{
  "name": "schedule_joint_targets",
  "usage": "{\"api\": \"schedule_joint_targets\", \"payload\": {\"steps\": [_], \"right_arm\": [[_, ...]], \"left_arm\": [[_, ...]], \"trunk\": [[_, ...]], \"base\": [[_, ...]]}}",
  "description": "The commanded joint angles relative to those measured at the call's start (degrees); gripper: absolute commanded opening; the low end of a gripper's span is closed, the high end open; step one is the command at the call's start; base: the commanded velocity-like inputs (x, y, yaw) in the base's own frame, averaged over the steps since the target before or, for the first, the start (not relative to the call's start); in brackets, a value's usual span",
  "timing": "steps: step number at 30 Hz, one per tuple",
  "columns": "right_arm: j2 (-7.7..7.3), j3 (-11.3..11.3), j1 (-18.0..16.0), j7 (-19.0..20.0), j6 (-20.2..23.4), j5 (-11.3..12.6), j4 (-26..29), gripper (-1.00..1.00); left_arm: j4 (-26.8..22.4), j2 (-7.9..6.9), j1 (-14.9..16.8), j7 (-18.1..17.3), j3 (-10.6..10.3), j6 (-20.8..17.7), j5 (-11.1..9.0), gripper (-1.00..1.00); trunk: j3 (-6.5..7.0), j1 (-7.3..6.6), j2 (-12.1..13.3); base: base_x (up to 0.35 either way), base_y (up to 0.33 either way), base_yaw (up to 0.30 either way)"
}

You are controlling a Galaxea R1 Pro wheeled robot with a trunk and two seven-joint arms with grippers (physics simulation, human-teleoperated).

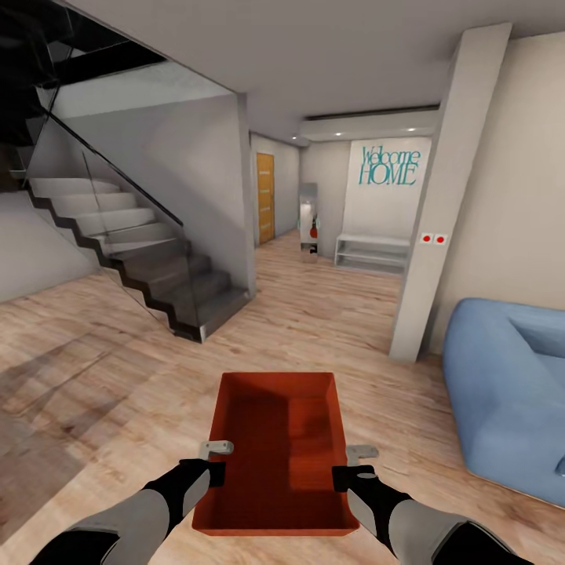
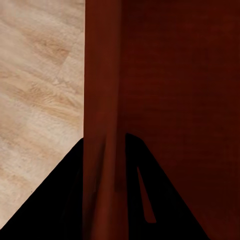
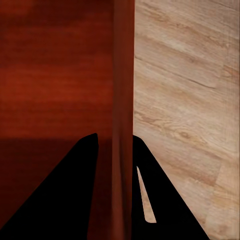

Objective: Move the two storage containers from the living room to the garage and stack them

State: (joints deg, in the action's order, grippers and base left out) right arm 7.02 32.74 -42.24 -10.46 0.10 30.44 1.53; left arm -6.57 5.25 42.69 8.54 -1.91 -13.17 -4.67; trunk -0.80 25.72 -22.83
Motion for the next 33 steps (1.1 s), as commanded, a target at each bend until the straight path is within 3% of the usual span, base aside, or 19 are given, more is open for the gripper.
{"api": "schedule_joint_targets", "payload": {"steps": [1, 33], "right_arm": [[0.19, 0.92, -0.03, 0.10, -0.01, 0.76, -0.01, -1.00], [0.19, 0.92, -0.02, 0.01, -0.01, 0.76, -0.03, -1.00]], "left_arm": [[-0.19, 0.02, 0.02, 0.42, 0.59, -0.36, 0.45, -1.00], [-0.15, 0.02, 0.02, 0.42, 0.59, -0.37, 0.45, -1.00]], "trunk": [[-0.08, 0.06, -0.09], [-0.08, 0.06, -0.09]], "base": [[0.322, 0.000, 0.000], [0.322, 0.000, 0.000]]}}
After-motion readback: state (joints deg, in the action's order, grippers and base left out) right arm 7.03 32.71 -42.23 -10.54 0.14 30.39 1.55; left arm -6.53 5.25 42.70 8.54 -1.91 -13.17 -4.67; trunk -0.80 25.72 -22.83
